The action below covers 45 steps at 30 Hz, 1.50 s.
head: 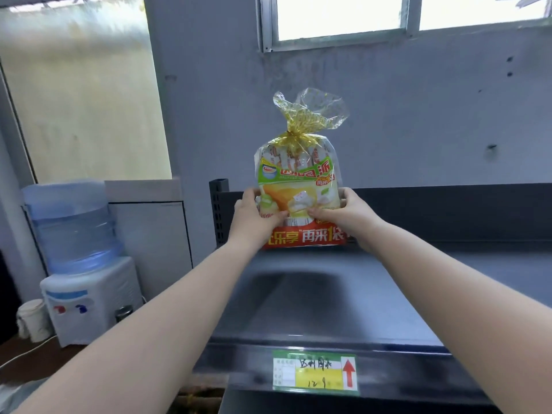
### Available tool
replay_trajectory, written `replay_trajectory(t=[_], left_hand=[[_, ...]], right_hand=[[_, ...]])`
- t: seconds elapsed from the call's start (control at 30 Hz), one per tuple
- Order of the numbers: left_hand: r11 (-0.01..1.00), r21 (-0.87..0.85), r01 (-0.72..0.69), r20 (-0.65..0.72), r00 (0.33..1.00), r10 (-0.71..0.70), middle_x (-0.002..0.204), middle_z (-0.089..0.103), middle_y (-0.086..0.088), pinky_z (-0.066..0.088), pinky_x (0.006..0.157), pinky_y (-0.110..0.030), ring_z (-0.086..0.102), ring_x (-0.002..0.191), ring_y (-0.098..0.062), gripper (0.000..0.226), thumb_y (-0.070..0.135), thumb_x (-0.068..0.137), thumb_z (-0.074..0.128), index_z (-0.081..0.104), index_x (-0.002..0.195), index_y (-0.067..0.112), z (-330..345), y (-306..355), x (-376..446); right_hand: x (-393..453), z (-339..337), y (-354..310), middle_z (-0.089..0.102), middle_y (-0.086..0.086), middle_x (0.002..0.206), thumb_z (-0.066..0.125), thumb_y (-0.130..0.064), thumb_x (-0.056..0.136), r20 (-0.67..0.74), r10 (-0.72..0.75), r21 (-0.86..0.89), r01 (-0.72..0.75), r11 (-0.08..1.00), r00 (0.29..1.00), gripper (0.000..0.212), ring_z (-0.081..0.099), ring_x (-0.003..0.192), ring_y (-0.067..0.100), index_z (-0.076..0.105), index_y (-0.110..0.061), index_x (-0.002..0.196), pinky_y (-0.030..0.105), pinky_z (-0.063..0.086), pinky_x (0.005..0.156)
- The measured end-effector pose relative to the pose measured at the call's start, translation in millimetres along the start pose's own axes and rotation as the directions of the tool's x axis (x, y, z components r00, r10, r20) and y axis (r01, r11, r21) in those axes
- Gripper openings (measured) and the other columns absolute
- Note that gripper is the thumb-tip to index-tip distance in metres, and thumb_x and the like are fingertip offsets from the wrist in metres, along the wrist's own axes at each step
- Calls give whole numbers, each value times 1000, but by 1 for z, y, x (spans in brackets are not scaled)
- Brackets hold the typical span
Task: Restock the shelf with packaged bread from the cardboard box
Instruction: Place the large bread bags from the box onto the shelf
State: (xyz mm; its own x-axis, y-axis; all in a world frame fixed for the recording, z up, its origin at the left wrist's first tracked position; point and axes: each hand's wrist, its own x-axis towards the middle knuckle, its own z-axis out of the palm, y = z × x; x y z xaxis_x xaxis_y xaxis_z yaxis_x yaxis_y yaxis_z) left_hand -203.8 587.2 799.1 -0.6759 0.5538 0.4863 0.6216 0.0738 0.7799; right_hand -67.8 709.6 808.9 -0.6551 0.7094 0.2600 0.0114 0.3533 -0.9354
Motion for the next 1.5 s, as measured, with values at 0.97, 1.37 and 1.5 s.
replay_trajectory(t=[0.97,1.37,1.5], left_hand=[[929,364,-65,128,992,20,128,56,-9,43,84,-31,54,114,-24,48,34,89,58,46,131,14,-4,-16,40],[319,945,76,-128,981,147,111,61,-6,38,78,-34,58,101,-29,30,36,92,42,57,111,18,-134,-2,-130],[226,944,241,-248,969,5,109,61,-6,39,79,-34,58,103,-29,30,35,91,45,59,111,18,-174,-11,-221]], right_hand=[[20,14,0,45,7,117,77,-34,74,-427,-277,-392,100,914,860,65,47,107,22,37,-7,118,37,44,91],[-89,134,-49,55,1,117,57,-28,87,590,-524,-416,787,455,615,36,50,91,20,47,-16,119,30,39,71],[-156,187,-46,56,5,116,54,-29,88,748,-522,-258,904,341,410,31,52,105,26,50,-15,115,33,40,72]])
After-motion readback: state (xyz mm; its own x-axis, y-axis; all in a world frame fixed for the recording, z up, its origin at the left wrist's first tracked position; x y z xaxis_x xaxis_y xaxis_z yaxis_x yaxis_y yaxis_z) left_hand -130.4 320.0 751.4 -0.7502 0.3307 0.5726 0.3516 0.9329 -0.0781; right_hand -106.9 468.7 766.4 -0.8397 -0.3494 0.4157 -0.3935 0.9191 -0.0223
